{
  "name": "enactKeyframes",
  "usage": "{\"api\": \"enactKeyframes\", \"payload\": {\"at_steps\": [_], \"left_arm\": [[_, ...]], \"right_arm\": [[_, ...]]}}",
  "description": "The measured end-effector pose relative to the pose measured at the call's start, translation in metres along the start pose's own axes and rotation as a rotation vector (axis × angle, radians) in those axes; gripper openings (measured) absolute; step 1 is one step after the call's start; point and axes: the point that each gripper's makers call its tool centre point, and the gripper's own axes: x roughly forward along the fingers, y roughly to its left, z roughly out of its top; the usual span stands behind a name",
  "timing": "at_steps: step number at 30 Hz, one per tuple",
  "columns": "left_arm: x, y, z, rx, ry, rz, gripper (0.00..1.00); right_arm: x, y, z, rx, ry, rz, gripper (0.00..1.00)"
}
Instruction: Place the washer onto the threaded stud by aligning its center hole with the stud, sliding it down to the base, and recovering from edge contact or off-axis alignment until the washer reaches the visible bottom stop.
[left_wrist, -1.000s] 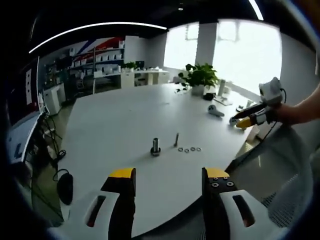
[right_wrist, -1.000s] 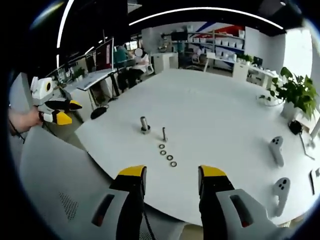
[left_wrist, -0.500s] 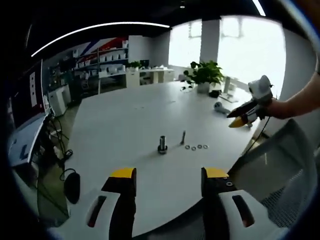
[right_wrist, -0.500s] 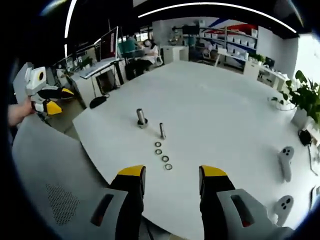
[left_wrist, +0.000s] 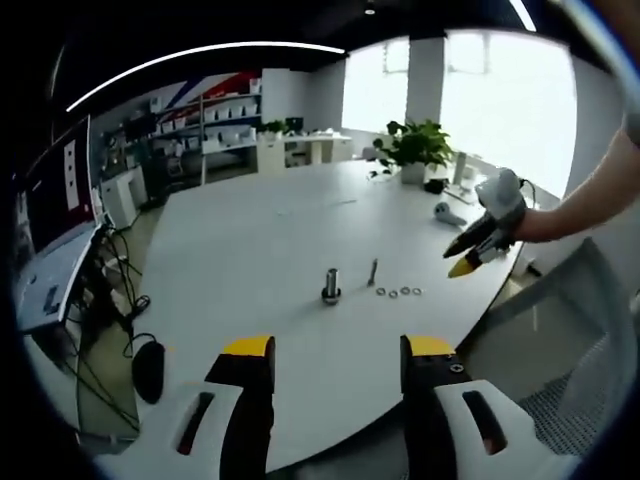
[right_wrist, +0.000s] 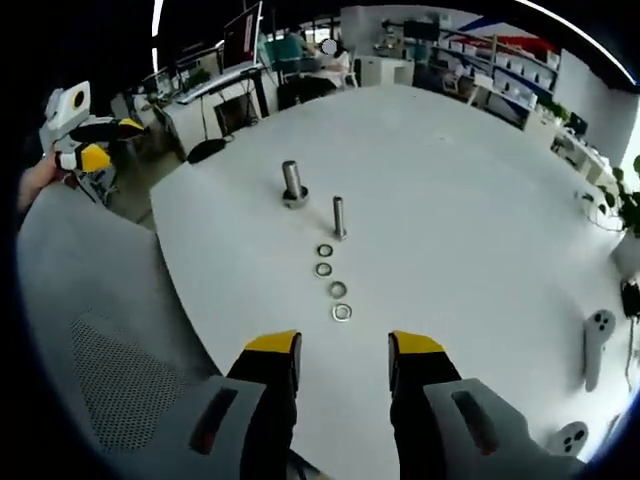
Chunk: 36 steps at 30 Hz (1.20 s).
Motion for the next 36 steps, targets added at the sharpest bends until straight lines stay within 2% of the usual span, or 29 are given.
{"api": "enactKeyframes", "payload": {"at_steps": [5,7,9,11,18,22,26,27,28,29,36], "left_arm": [[0.001,0.001,-0.002,0.004,0.011,0.008,0.48],[0.001,0.001,-0.002,0.008,0.015,0.008,0.47],[0.001,0.001,-0.003,0.016,0.018,0.006,0.46],[0.001,0.000,-0.002,0.020,0.016,0.007,0.45],[-0.001,0.004,-0.002,0.012,0.015,0.024,0.45],[-0.001,0.001,0.002,0.022,-0.003,0.012,0.42],[-0.001,0.002,-0.001,0.028,0.008,0.023,0.42],[-0.001,0.003,0.000,0.023,0.004,0.024,0.43],[-0.001,0.004,0.000,0.017,0.002,0.024,0.43],[-0.001,0.004,0.000,0.014,0.002,0.025,0.43],[-0.001,0.003,0.001,0.021,0.000,0.024,0.42]], "right_arm": [[0.018,0.004,-0.003,-0.061,0.059,0.031,0.36],[0.027,0.008,-0.004,-0.110,0.078,0.060,0.35],[0.034,0.007,-0.008,-0.144,0.114,0.061,0.33],[0.040,0.006,-0.007,-0.150,0.121,0.062,0.34],[0.050,0.000,-0.004,-0.141,0.162,0.071,0.34],[0.056,0.002,-0.008,-0.207,0.191,0.100,0.34],[0.061,0.006,-0.017,-0.267,0.228,0.114,0.33],[0.063,0.009,-0.022,-0.276,0.255,0.127,0.32],[0.060,0.009,-0.023,-0.263,0.271,0.110,0.31],[0.063,0.011,-0.017,-0.297,0.235,0.133,0.30],[0.068,0.003,-0.011,-0.294,0.289,0.130,0.25]]}}
